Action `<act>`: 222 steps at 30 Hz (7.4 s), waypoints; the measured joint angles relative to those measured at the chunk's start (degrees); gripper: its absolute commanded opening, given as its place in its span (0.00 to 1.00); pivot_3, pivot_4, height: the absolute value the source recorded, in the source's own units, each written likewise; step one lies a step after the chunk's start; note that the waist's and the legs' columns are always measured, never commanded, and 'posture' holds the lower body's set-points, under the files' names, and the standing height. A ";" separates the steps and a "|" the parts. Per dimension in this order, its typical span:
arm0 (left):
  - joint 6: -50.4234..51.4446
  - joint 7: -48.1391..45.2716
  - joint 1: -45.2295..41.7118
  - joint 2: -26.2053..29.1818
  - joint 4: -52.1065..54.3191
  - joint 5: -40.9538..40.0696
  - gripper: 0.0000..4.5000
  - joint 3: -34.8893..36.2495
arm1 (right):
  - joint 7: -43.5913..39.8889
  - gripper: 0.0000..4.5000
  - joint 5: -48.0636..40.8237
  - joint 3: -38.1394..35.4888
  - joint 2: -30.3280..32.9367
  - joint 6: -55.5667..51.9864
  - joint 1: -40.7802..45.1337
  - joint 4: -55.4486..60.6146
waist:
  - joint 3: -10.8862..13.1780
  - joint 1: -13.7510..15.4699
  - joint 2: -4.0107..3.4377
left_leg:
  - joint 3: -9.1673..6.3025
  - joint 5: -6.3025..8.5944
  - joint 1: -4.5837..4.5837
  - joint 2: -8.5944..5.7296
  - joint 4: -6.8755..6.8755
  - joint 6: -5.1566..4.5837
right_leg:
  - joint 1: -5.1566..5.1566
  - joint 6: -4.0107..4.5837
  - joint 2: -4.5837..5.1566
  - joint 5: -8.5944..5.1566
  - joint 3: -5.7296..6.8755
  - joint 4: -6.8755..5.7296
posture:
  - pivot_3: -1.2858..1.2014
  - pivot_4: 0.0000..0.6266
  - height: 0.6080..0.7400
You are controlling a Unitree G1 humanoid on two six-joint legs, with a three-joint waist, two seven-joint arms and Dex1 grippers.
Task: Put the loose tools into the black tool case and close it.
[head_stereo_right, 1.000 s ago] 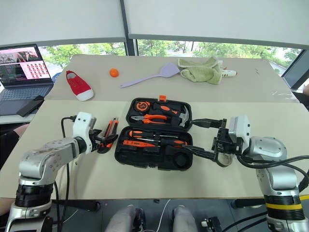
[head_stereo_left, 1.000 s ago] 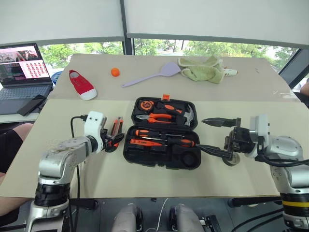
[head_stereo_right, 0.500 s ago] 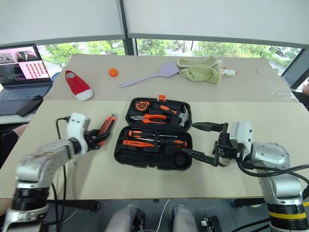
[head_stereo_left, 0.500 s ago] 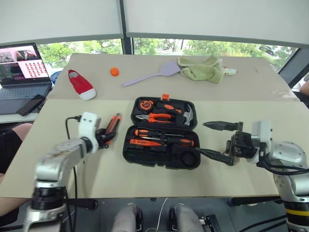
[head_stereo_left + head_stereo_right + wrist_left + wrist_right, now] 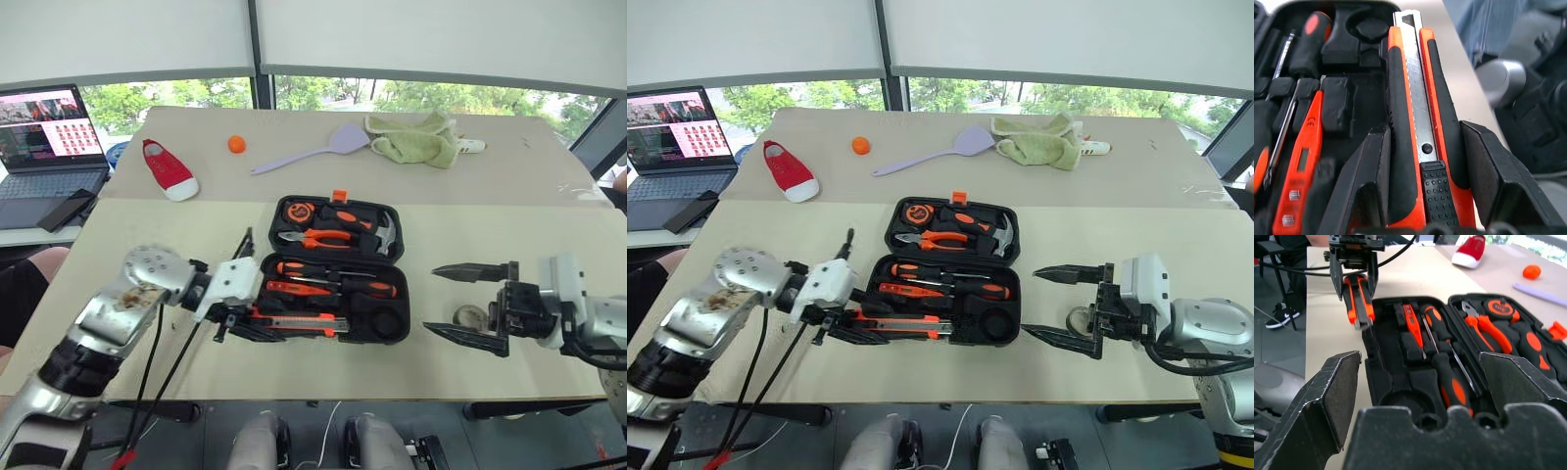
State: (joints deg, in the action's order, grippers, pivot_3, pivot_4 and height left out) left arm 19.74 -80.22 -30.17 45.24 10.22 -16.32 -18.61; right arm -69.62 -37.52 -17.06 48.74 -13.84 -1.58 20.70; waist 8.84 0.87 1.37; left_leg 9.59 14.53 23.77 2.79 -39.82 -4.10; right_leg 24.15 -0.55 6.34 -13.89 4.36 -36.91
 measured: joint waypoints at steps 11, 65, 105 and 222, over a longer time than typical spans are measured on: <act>-2.21 4.50 -6.23 -7.41 -8.78 10.71 0.38 -6.03 | 2.22 1.00 -2.11 -1.73 1.26 -4.84 -3.18 6.04 | 0.01 0.00 0.03 | -0.01 0.06 0.04 -0.01 -0.11 -0.13 | 0.00 -0.10 0.01 0.01 -0.04 0.01 | 0.52 0.24 1.00; -0.12 13.10 3.36 -15.99 -9.54 8.52 0.01 -0.13 | 4.78 1.00 0.11 -0.89 -2.65 -2.43 -5.19 4.88 | -0.71 0.43 -0.45 | -0.04 0.36 -0.29 -0.05 -0.33 -0.74 | -0.42 -0.28 0.14 0.09 -0.09 0.02 | 0.52 0.24 1.00; -6.98 0.30 19.28 -10.90 1.59 -17.54 0.99 17.17 | 6.81 1.00 15.35 8.68 19.26 -18.75 -0.89 -5.58 | -0.67 -0.24 -0.44 | 0.02 0.22 -0.02 -0.04 0.00 -0.48 | -0.01 -0.21 0.16 0.05 -0.25 0.20 | 0.52 0.24 1.00; 35.61 26.82 -3.10 -6.34 -13.96 -9.36 0.97 21.26 | 15.36 0.77 17.28 13.84 2.58 -32.48 29.85 -20.64 | -0.51 -0.47 -0.34 | -0.14 -0.11 0.23 -0.08 -0.05 -0.02 | 0.10 -0.18 0.18 0.08 0.27 -0.07 | 0.52 0.24 1.00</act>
State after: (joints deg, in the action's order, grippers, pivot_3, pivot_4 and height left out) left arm 55.35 -53.41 -33.26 38.91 -3.74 -25.69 2.65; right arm -54.26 -20.24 -3.21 51.32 -46.33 28.27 0.06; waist 8.33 0.41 1.03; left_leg 9.44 14.42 23.99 2.71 -39.87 -4.12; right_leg 24.26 -0.73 6.52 -13.81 4.63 -36.98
